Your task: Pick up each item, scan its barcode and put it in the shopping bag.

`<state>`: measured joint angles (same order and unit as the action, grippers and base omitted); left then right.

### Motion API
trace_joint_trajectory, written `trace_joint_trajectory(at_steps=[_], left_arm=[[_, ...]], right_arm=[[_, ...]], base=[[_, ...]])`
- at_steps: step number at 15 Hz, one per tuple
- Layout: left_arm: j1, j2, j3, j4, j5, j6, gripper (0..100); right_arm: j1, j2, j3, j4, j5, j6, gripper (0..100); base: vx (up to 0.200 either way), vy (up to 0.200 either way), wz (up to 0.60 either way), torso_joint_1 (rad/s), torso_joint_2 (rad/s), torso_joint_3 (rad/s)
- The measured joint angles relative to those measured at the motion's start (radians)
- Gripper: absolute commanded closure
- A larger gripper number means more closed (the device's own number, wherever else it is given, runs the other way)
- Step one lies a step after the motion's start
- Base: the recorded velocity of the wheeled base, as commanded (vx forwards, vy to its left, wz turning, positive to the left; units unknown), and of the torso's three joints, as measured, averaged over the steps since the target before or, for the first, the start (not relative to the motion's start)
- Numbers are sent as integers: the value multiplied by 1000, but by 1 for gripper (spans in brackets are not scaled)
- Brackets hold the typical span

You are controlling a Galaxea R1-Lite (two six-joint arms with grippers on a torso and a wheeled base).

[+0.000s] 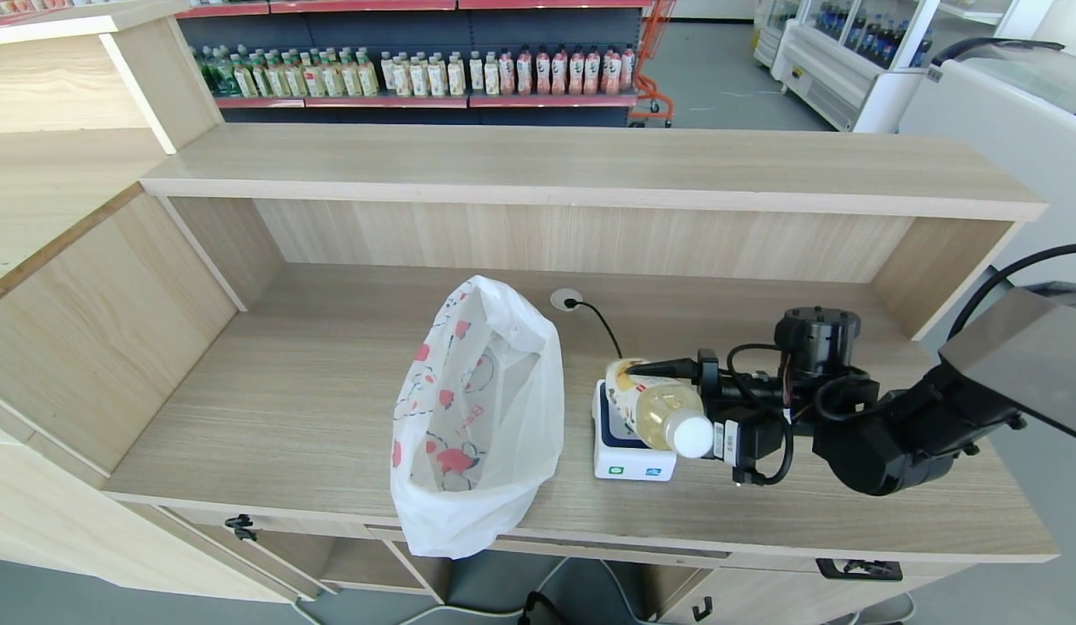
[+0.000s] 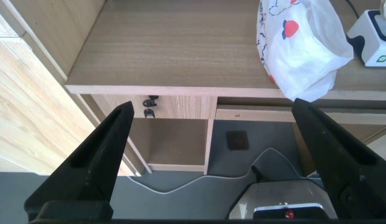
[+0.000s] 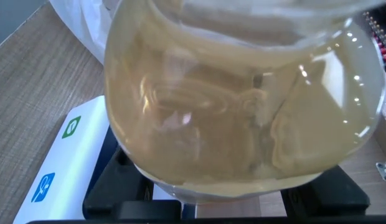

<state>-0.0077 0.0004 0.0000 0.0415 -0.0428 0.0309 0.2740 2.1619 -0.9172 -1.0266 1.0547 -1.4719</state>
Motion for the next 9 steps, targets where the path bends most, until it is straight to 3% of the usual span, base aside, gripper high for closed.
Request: trace_joint_trajectory(at_steps=[9], left_arm=[[1, 0, 0, 0, 0, 0, 0]], right_arm=[[3, 6, 2, 0, 2, 0, 100]], base=[[0, 0, 0, 0, 0, 0]])
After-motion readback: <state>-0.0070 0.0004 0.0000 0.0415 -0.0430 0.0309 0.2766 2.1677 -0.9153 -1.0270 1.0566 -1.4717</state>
